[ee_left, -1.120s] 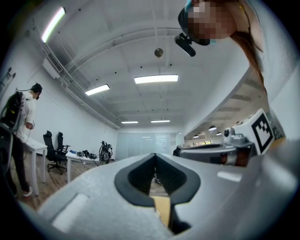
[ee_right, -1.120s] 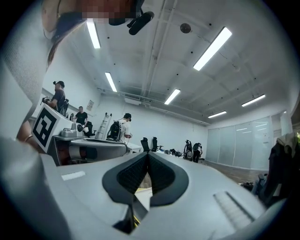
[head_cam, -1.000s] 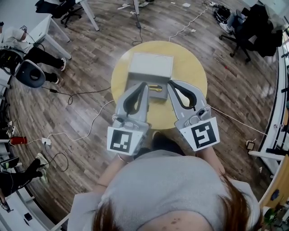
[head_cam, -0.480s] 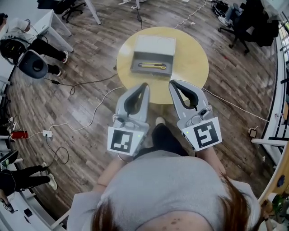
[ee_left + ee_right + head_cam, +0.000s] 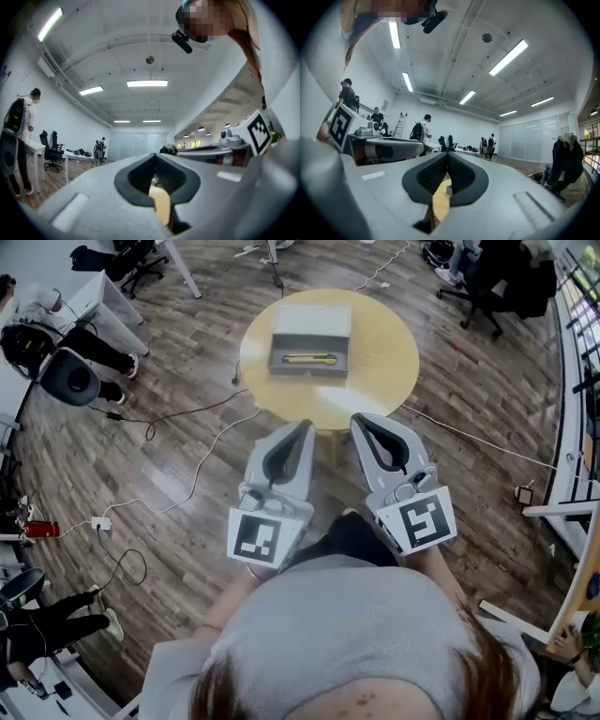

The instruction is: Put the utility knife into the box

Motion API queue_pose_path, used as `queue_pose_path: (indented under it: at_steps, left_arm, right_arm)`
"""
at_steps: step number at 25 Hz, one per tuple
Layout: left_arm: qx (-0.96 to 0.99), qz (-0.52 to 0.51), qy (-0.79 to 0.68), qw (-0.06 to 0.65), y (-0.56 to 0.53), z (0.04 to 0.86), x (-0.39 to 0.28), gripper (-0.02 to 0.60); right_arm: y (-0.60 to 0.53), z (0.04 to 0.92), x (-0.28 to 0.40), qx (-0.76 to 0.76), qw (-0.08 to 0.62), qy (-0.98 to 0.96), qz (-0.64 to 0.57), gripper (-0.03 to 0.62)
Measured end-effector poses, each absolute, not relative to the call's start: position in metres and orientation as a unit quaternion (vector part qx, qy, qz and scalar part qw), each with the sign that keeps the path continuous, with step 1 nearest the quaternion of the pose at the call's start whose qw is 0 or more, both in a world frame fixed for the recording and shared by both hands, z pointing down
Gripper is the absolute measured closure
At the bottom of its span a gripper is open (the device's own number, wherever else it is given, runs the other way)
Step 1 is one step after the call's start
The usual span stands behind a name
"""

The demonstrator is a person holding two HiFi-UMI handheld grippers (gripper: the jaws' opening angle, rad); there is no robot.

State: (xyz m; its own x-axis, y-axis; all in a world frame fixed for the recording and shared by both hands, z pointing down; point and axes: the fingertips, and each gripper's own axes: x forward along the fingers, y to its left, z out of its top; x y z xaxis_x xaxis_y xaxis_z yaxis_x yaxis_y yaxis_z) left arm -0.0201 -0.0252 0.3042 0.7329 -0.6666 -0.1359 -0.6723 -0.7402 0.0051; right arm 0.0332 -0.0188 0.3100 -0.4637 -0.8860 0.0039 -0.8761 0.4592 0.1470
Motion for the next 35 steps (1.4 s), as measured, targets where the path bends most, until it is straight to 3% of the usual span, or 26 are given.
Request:
queue_pose_path:
  at_steps: [35]
  left_arm:
    - [-0.914, 0.08, 0.395, 0.032, 0.037, 0.285, -0.02, 0.588]
  right_arm:
    - [0.049, 0.291, 0.034, 0.485, 0.016, -0.872, -0.061, 0.589]
